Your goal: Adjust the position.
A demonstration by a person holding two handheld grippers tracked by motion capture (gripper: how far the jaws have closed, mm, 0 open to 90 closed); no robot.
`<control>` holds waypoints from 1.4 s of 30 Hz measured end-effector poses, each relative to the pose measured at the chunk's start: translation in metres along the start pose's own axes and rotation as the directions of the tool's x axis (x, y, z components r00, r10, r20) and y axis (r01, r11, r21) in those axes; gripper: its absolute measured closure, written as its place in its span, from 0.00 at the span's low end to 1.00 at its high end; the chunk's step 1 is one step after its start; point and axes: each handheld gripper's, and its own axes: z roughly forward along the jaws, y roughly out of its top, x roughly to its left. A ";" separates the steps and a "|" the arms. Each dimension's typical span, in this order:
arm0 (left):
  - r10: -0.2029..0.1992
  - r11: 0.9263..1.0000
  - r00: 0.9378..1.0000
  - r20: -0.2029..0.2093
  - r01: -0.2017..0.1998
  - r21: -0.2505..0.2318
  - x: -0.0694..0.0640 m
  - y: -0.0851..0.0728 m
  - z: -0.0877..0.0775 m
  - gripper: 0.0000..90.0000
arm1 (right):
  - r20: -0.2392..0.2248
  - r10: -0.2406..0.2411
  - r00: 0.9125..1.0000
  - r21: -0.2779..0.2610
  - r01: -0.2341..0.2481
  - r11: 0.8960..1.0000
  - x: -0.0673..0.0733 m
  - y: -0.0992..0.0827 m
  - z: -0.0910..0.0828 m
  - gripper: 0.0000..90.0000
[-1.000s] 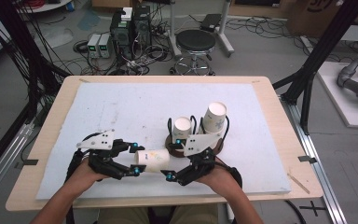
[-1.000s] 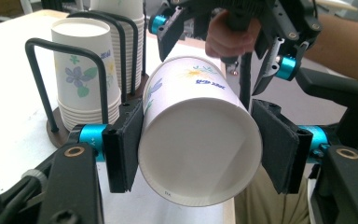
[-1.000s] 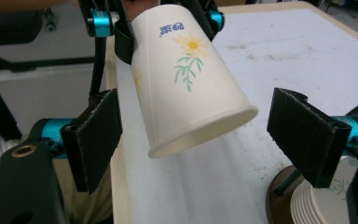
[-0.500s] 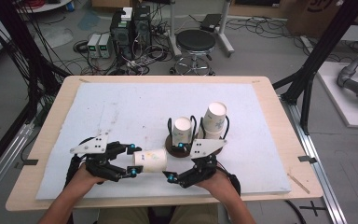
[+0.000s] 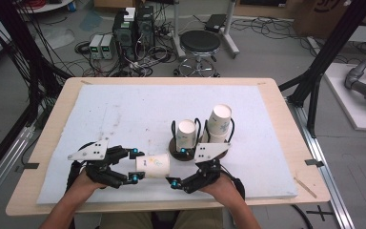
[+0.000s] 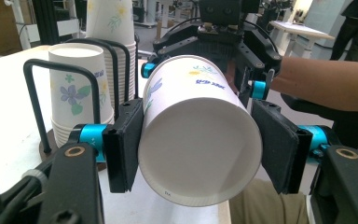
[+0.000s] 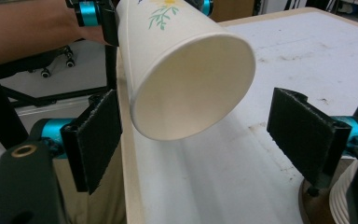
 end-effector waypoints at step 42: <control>-0.044 0.996 0.999 -0.007 0.045 0.076 -0.004 -0.003 0.008 0.18 | -0.077 -0.022 0.997 0.024 0.024 0.999 0.000 0.004 0.009 0.37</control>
